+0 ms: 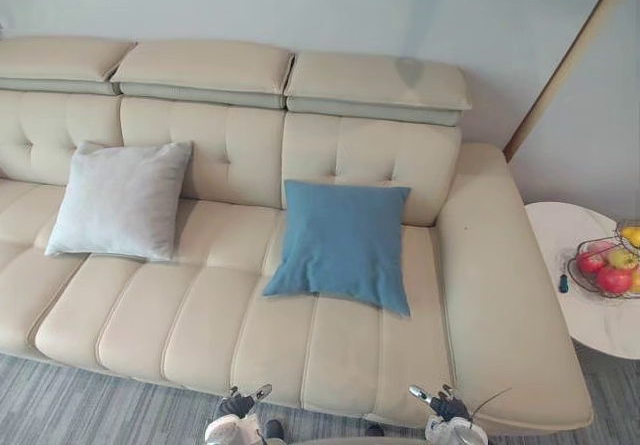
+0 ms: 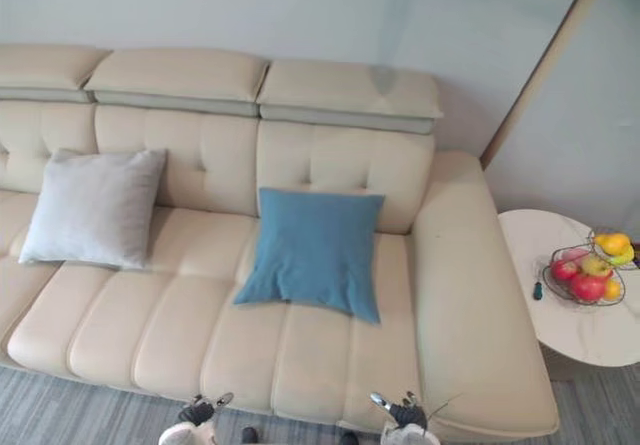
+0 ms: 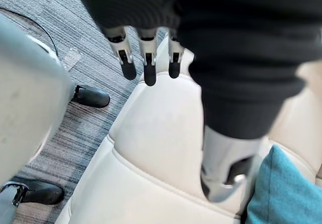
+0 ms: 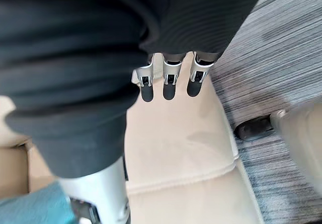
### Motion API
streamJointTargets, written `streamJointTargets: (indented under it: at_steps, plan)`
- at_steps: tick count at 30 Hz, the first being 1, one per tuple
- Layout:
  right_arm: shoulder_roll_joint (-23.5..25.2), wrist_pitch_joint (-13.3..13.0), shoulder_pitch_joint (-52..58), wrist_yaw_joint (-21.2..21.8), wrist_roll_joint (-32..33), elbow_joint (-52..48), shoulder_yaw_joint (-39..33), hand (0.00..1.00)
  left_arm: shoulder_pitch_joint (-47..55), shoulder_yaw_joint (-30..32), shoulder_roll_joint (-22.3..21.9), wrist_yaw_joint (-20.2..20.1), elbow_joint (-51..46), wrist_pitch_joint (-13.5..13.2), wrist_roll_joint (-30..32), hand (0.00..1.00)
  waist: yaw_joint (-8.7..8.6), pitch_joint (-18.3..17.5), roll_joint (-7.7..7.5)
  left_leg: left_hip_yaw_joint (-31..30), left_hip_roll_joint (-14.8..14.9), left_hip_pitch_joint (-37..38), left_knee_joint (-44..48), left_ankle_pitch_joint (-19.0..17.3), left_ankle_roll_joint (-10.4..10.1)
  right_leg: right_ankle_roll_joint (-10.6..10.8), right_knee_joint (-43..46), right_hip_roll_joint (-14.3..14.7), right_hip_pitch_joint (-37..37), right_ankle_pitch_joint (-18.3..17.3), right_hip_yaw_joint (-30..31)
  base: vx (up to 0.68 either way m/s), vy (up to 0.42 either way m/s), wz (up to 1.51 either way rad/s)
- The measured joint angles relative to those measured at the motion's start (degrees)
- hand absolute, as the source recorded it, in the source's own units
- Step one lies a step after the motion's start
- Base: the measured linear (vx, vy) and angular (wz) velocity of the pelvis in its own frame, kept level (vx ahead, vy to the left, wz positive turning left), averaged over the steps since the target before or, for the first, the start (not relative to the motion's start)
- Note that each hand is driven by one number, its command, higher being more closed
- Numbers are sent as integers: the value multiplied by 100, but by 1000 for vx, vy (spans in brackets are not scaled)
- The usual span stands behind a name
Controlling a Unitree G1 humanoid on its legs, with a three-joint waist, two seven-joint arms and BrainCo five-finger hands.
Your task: Pick up cushions and gather them together orderly.
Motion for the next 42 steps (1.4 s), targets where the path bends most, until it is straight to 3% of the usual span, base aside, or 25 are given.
streamJointTargets:
  at_steps: [4,5,6,7,8,9,11,12,13,14,15,17,18,19,20,22,27,29,31,34,36,42]
  plan:
    - [33,11,-125,-16,12,31,76,0,-110,12,11,26,69,7,3,0,4,136,-57,245,40,21,437,-284,60,29,184,12,-24,103,109,-36,17,-38]
    - [24,9,-133,-26,30,30,139,0,-204,20,-5,38,53,9,25,0,19,175,-25,325,136,-99,739,-417,212,113,307,66,-134,262,69,-111,-1,-36]
    - [2,12,-218,-39,33,32,147,0,-213,75,-70,36,43,9,53,0,78,254,135,377,314,-204,860,-481,259,42,561,68,-181,204,-45,-119,3,-23]
    - [18,20,-221,-49,31,31,151,0,-246,155,-138,42,28,10,71,0,45,277,124,365,312,-244,923,-458,220,-146,1452,-18,-417,-256,-258,-113,2,6]
    - [26,23,-224,-53,27,144,180,0,-259,181,-149,46,8,9,84,0,42,279,85,296,296,-278,1023,-457,219,-21,2692,-139,-602,-747,-356,-99,-21,28]
    - [30,26,-224,-52,25,228,198,0,-256,186,-130,50,-20,10,85,0,44,283,50,217,276,-300,1098,-456,218,128,3354,-238,-573,-943,-368,-123,-68,45]
    - [29,25,-238,-53,5,335,252,0,-163,237,-80,53,-75,8,83,0,60,224,-48,42,197,-518,1333,-418,185,346,3933,-457,-342,-1172,-261,-96,-135,47]
    - [41,40,-297,-53,-4,389,253,0,-125,246,-41,63,-158,6,74,0,99,196,-116,-65,175,-737,1570,-390,144,396,3730,-543,-140,-1226,-130,-111,-246,40]
    - [18,47,-364,-60,0,392,235,0,-191,245,-44,71,-173,8,59,0,146,192,-138,-188,232,-988,1753,-330,103,374,3080,-425,130,-1521,-166,-137,-276,25]
    - [-41,47,-432,-60,-1,390,234,0,-231,241,-82,77,-174,11,42,0,241,228,-36,-231,332,-1112,1777,-231,76,266,2685,-319,225,-1605,-244,-274,-309,11]
    - [-86,37,-522,-97,14,383,237,0,-246,223,-162,139,-169,11,26,0,310,278,195,-390,507,-1371,1780,-35,49,204,2197,-95,345,-1650,-428,-271,-241,11]
    - [-137,9,-656,-167,39,378,240,0,-273,206,-226,183,-151,14,12,0,295,403,345,-560,626,-1577,1608,343,-26,-5,1982,80,318,-1764,-697,-297,-217,39]
    - [-137,11,-663,-190,39,382,237,0,-282,192,-226,181,-141,15,2,0,258,487,339,-635,642,-1559,1322,664,-44,-79,1964,136,306,-1796,-865,-398,-242,78]
    - [-99,13,-624,-217,39,387,240,0,-298,180,-222,179,-125,15,-1,0,193,506,368,-588,672,-1526,983,1058,-68,-219,1917,134,261,-1755,-1177,-463,-251,74]
    - [-85,40,-564,-251,37,393,226,0,-320,236,-228,172,-160,5,-2,0,209,532,327,-314,656,-1468,1179,863,-7,-487,1903,107,236,-1736,-1317,-365,-172,56]
    - [-82,57,-554,-277,39,405,229,0,-319,236,-226,170,-158,10,0,0,216,579,247,-263,534,-1412,1720,308,118,-604,1905,18,136,-1640,-1351,-300,-79,14]
    - [-62,90,-538,-244,31,665,219,0,-323,241,-203,167,-155,-3,29,0,159,634,104,-503,274,-996,3062,-980,115,-450,1457,-171,89,-1104,-1278,-250,114,0]
    - [-28,147,-471,-217,-20,650,84,0,-290,244,-256,155,-76,24,56,0,79,524,209,-474,213,-474,2313,-1415,58,-297,1320,-139,56,-967,-1172,-102,249,-7]
    - [109,189,-446,-209,-38,657,-13,0,-301,236,-145,156,-76,66,94,0,56,446,-21,-344,16,-441,1961,-1313,161,-161,1137,-260,11,-741,-1038,-75,232,-13]
    - [210,208,-389,-206,-204,672,-51,0,-245,236,-65,154,-46,75,118,0,5,375,-111,-265,-162,-298,1950,-1306,236,3,745,-369,275,-433,-937,-37,173,-12]
    - [214,237,-328,-206,-241,672,-61,0,-192,235,-62,152,-44,73,217,0,-1,308,-115,-161,-269,-121,1756,-1263,323,44,578,-441,415,-351,-838,-56,141,-16]
    - [179,255,-292,-206,-238,668,-417,0,-84,235,-70,120,76,99,226,0,-24,81,57,-164,-358,72,1555,-1203,376,50,373,-456,508,-305,-833,7,39,-3]
